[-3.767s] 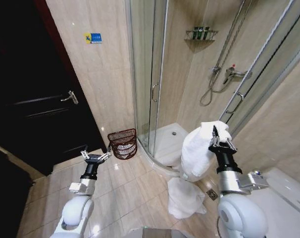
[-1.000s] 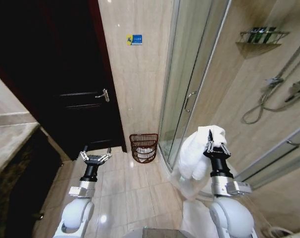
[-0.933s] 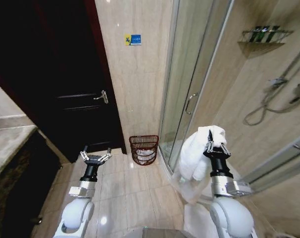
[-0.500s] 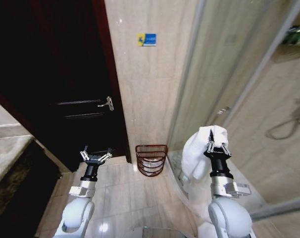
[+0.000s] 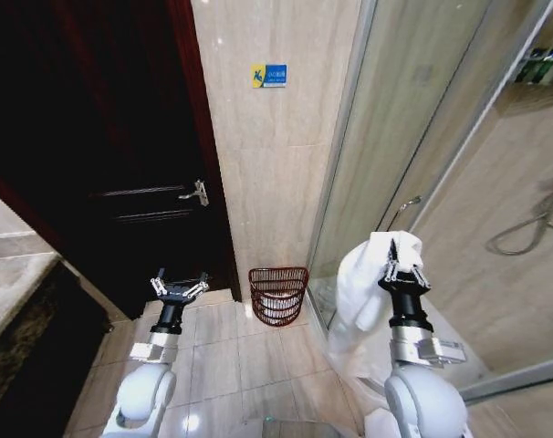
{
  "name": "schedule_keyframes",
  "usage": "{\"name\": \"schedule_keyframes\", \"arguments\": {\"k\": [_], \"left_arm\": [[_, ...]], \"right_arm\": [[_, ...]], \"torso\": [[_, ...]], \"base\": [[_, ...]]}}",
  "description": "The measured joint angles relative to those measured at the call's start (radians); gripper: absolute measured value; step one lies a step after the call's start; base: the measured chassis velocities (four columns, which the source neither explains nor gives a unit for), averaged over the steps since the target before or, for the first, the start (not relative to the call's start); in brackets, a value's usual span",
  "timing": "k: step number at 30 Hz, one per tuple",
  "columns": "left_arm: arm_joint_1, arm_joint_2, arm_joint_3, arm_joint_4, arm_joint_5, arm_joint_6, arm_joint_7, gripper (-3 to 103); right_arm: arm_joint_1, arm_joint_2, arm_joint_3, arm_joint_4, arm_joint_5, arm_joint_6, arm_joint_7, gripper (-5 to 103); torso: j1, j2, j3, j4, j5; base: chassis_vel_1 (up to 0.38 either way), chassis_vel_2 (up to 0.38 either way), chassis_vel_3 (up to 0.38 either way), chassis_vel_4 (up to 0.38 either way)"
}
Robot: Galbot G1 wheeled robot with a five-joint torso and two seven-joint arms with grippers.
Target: Discard the used towel into the hamper.
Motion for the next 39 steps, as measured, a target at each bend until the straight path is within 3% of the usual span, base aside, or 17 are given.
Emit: {"name": "schedule_keyframes", "arguments": {"k": [17,39], "left_arm": [[-0.005,-0.002,0.002,-0.001,0.007,0.004,0.003,100],[-0.005,-0.008,0.004,-0.003,0.009,0.008,0.006,100]], "right_arm": [[0.007,0.005,0.001,-0.014,-0.01,0.0,-0.018,5],[0.022,0.006,0.001,-0.026,0.005,0.004,-0.012,5]], "torso": [[0.0,0.0,0.0,-0.0001,0.0001],[0.0,0.0,0.0,0.0,-0.0001]], "base": [[0.004,0.024,-0.007,-0.024],[0.104,0.103,-0.099,-0.108]]}}
